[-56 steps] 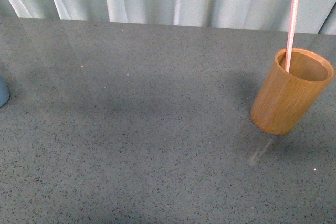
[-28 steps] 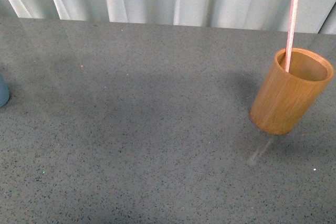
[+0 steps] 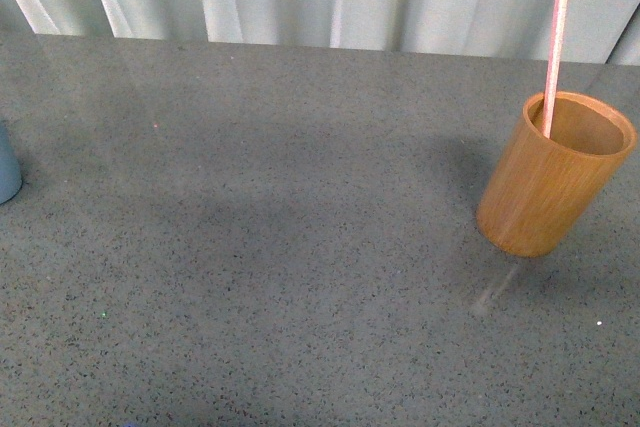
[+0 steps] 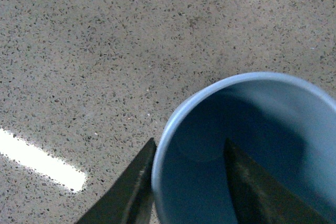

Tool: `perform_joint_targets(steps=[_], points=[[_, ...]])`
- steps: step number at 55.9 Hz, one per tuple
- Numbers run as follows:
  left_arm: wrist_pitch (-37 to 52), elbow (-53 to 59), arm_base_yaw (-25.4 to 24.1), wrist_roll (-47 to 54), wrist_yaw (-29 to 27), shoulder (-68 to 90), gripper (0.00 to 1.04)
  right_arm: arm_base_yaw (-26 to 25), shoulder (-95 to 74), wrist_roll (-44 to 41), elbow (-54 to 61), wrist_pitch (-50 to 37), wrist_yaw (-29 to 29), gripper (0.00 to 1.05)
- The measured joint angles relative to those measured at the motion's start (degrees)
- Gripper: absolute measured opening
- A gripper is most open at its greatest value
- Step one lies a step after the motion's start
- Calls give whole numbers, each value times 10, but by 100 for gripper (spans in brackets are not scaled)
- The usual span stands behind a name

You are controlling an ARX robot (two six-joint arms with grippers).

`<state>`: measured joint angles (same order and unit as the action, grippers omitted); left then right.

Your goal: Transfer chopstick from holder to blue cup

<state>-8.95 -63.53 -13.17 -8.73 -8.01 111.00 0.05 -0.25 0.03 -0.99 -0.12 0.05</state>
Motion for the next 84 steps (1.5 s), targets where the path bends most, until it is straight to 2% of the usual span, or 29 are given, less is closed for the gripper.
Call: perform_joint_targets(steps=[11,25,30,38,47,51,63,84], points=[[-24,-4,4,0,0,0,3,0,0,0,0,0,0,95],[-90,-1,22,-2,21,-60,4,0,0,0,0,0,0,95],[-136,16,77,-4,29,-122,4,0,0,0,0,0,0,95],[-160,19,226,-40,34,-150,4,0,0,0,0,0,0,95],[-160,-3,342,-81,18,-104,4,0,0,0,0,0,0,95],[-161,-24,373,-103,14,-73,4,0,0,0,0,0,0,95],[-162,-72,409,-131,-1,-4,4,0,0,0,0,0,0,95],[-157,-110,422,-158,-15,59,4,0,0,0,0,0,0,95]])
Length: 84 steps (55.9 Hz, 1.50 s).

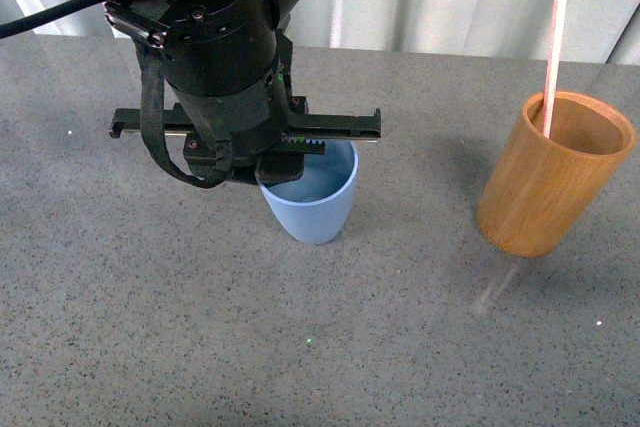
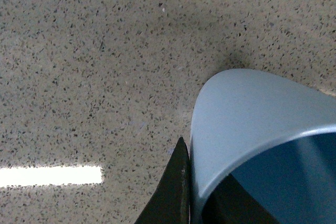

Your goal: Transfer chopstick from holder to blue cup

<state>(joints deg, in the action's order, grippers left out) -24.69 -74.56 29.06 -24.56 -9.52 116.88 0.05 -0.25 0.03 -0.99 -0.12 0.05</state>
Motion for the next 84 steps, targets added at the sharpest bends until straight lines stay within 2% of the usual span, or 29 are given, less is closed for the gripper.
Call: perform_joint_targets(steps=[23,32,37,41,43,45,48,54,67,68,70,72,76,80,84], points=[[66,47,-11,9,-6,-52,59,0,0,0,0,0,0,95],[103,71,-43,32,-8,-141,82,0,0,0,0,0,0,95],[150,107,-82,52,21,-228,100,0,0,0,0,0,0,95],[222,164,-120,73,52,-310,98,0,0,0,0,0,0,95],[269,193,-129,91,41,-334,96,0,0,0,0,0,0,95],[403,258,-140,135,-13,-369,87,0,0,0,0,0,0,95],[540,331,-154,177,-33,-400,76,0,0,0,0,0,0,95],[658,424,-173,215,-21,-436,58,0,0,0,0,0,0,95],[696,550,-208,236,17,-518,15,0,0,0,0,0,0,95],[697,561,-212,237,21,-529,10,-1,-4,5,-2,7,4,95],[697,579,-218,238,26,-546,4,-15,-42,25,-33,87,39,95],[697,589,-222,240,28,-555,4,-27,-87,38,-57,141,57,95],[697,611,-229,241,37,-580,4,-44,-139,43,-73,159,77,95],[693,629,-236,241,42,-602,4,-74,-186,38,-84,128,107,95],[682,654,-245,241,51,-636,4,-122,-251,16,-103,57,159,95]])
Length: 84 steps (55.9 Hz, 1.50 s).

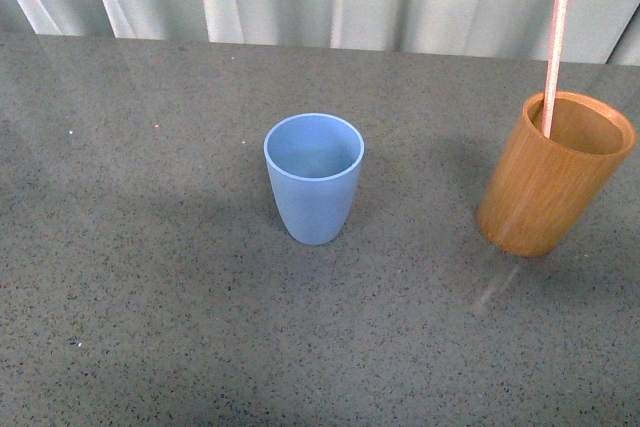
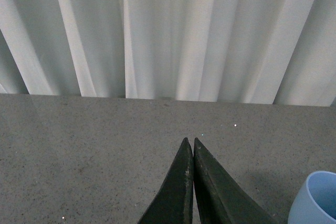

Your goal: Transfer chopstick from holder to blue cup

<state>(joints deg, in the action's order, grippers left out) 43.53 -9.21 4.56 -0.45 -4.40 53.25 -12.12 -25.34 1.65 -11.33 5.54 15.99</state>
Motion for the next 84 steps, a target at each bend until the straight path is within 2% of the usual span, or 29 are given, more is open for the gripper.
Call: perform_joint_targets(steps=[3,6,15,23,27,34,49,62,84], points=[[-11,13,-26,0,39,-26,4,-43,-90,-37,-21,-86,40,95],[-24,24,-40,0,40,-49,4,-62,-184,-78,-38,-167,65,95],[-63,50,-44,0,44,-114,4,-76,-439,-155,-122,-295,132,95],[-93,63,-44,0,44,-156,4,-66,-556,-160,-192,-299,173,95],[-76,81,-44,0,44,-165,4,-49,-599,-159,-230,-283,201,95],[-108,82,-44,1,43,-198,4,-17,-633,-162,-274,-261,213,95],[-190,82,-44,1,44,-286,4,53,-707,-151,-354,-244,217,95],[-247,82,-45,1,44,-346,4,90,-774,-145,-397,-240,210,93],[-312,82,-44,1,44,-411,4,129,-813,-134,-440,-214,201,30]])
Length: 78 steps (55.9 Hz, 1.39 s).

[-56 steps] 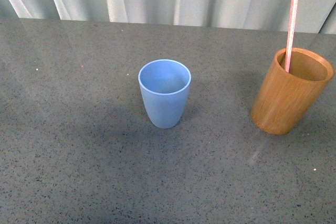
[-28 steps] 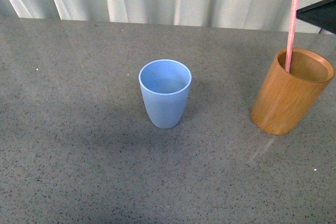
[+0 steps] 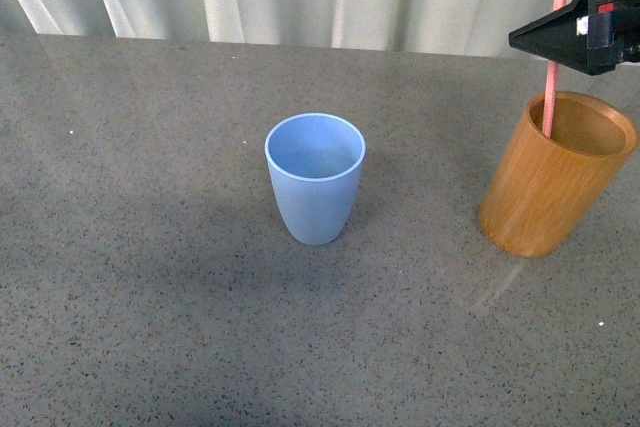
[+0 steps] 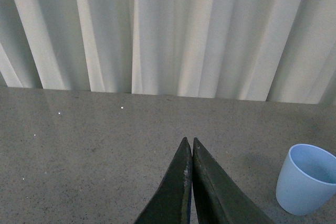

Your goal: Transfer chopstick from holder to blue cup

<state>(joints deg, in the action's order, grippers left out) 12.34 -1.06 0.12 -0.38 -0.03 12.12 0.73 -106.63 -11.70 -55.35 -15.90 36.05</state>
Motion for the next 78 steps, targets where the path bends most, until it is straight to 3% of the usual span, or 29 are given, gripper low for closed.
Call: perform_joint_targets(steps=[10,16,29,38,44,59,78], points=[[-21,0,0,0,0,-20,4,-2,4,13,0,2,10,3],[-117,0,0,0,0,-98,4,-12,24,17,0,9,19,3],[-123,0,0,0,0,-119,4,-55,100,60,-8,3,42,3],[-123,0,0,0,0,-119,4,-73,160,152,-37,-66,37,3],[-123,0,0,0,0,-119,4,-36,196,212,-33,-90,-1,3],[-123,0,0,0,0,-119,4,155,128,278,19,-168,-74,3],[-123,0,0,0,0,-119,4,196,23,273,-62,-158,-115,3]])
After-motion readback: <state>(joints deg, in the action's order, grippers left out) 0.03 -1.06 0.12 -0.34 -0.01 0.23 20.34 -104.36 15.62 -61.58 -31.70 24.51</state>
